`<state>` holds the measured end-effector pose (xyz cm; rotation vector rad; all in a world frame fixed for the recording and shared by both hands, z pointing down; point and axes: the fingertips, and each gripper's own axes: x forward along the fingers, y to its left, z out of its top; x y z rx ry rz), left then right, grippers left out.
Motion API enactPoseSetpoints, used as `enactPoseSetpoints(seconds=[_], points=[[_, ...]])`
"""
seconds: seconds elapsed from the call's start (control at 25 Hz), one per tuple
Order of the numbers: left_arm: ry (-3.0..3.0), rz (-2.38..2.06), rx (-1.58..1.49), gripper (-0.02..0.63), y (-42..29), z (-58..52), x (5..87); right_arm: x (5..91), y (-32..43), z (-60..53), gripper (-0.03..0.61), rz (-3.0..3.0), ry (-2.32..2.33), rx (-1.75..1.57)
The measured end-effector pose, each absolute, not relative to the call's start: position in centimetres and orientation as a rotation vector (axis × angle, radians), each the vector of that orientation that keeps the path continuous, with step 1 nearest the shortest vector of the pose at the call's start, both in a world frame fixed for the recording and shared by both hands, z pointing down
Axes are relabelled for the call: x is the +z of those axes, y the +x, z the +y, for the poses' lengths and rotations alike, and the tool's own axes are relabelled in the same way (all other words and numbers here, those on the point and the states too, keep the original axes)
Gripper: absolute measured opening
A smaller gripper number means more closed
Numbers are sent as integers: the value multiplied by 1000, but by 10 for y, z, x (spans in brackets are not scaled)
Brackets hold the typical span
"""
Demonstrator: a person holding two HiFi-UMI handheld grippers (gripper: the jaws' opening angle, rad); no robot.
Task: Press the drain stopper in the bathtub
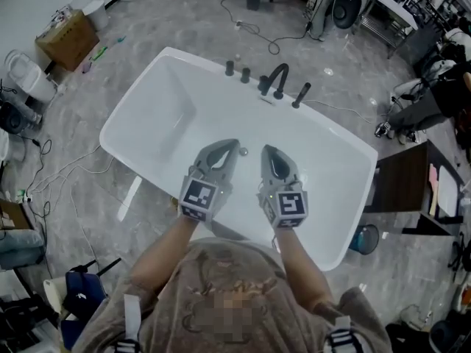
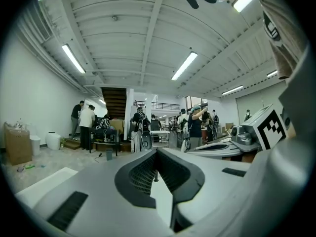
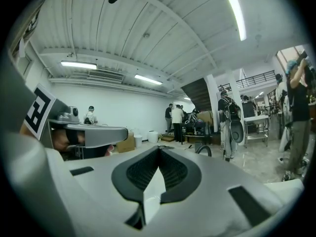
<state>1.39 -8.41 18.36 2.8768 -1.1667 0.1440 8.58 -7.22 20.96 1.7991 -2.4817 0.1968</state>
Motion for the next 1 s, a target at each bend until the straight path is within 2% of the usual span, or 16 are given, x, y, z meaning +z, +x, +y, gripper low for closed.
enactPoseSetpoints(seconds=[0.56,1.0], points=[[2942,-1017,112,3,7,-158,206,235,70,-140,5,-2438,1857,171],[2950,-949,130,3,9,-198,262,281,72,-184,4,-2407,1909,151]])
